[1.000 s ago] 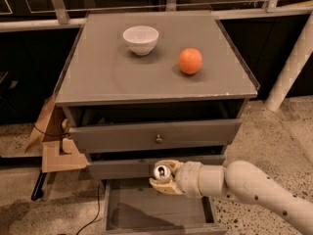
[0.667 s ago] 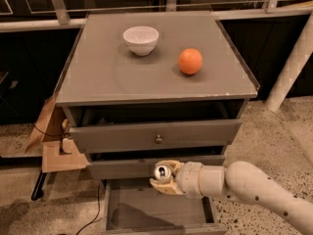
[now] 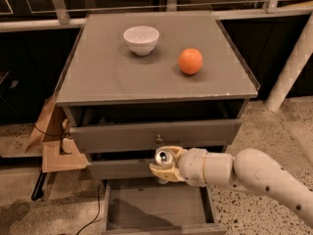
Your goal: Pick redbull can from bottom drawer and place on counter
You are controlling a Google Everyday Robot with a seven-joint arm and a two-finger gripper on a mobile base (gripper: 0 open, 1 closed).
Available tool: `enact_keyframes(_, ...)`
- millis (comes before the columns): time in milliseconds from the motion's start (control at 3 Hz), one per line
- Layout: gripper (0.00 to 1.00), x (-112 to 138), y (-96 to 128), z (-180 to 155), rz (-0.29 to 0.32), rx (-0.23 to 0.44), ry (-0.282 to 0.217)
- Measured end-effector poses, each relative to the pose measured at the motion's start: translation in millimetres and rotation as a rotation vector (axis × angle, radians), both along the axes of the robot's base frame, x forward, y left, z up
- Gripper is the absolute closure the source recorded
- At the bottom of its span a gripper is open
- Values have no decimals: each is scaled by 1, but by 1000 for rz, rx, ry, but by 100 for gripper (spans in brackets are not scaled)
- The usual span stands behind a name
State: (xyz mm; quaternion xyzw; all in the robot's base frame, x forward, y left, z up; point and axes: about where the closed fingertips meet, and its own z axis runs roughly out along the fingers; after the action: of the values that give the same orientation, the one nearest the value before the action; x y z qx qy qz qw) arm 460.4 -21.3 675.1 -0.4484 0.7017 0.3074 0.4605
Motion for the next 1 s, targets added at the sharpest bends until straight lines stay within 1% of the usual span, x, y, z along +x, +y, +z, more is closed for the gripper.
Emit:
enact_keyframes(333, 100, 19, -5, 67, -32, 31, 12)
enact_keyframes(667, 100, 37, 4, 161, -23, 44, -58)
enact_keyframes(1000, 100, 46, -3, 181, -41, 47, -93)
